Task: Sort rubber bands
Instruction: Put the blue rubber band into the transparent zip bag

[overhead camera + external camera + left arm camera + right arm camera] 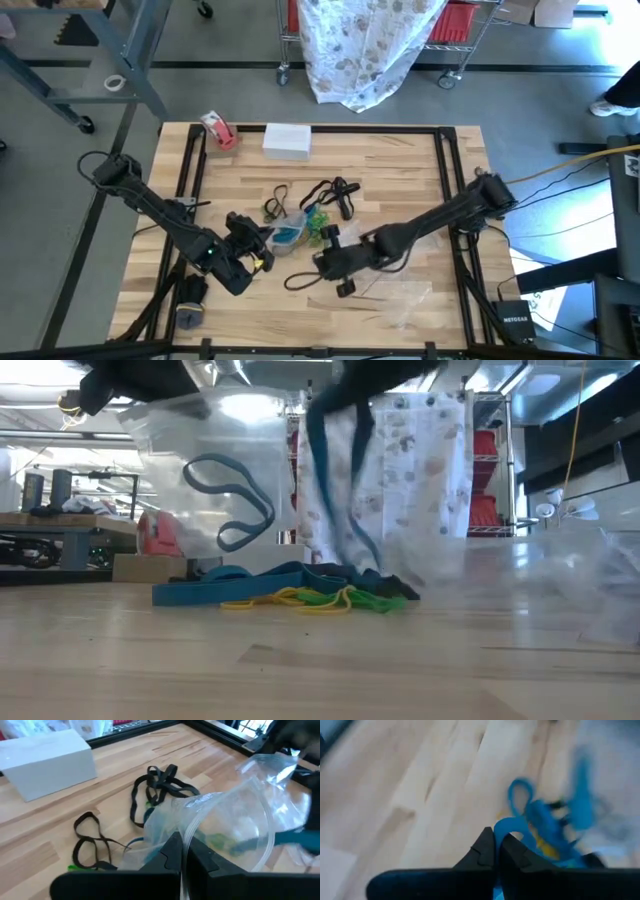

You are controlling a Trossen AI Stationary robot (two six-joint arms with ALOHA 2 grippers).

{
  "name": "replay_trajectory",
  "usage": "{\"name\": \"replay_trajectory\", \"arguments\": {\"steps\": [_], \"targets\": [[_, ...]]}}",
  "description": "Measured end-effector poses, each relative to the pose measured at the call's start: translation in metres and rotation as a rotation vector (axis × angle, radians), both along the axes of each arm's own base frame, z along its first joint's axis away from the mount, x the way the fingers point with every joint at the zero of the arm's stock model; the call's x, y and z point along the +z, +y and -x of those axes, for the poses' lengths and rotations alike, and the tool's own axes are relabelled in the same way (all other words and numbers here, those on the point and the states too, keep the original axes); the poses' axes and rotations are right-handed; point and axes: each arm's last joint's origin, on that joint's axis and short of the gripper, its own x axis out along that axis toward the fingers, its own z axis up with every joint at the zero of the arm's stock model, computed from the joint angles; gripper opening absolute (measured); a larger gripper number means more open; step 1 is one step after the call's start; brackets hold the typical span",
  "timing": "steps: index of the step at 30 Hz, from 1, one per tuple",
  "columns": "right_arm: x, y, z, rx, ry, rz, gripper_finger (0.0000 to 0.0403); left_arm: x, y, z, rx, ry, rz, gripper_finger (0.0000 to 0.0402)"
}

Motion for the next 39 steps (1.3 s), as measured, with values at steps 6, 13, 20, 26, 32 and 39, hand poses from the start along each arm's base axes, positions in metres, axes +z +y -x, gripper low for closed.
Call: {"name": "replay_trajectory", "arguments": {"steps": [6, 13, 20, 26, 32, 39], "targets": [[0.056, -0.001, 0.006, 0.055, -0.179, -0.083, 0.0007, 0.001, -0.004, -0.005, -0.027, -0.02, -0.001, 0.0], [0.1, 0.003, -0.001, 0.134, -0.389, -0.111, 0.0007, 0.005, -0.008, -0.01, -0.067, -0.041, -0.004, 0.0], [0.119, -0.003, -0.007, 0.135, -0.506, -0.107, 0.0007, 0.004, -0.009, -0.011, -0.074, -0.042, 0.0, 0.0], [0.11, -0.014, -0.023, 0.119, -0.523, -0.116, 0.0007, 0.005, -0.011, -0.013, -0.077, -0.067, 0.018, 0.0], [0.091, -0.02, -0.03, 0.119, -0.422, -0.088, 0.0007, 0.007, -0.013, -0.014, -0.071, -0.099, 0.052, 0.0], [0.086, -0.02, -0.027, 0.12, -0.359, -0.07, 0.0007, 0.01, -0.015, -0.016, -0.074, -0.143, 0.085, 0.0]]}}
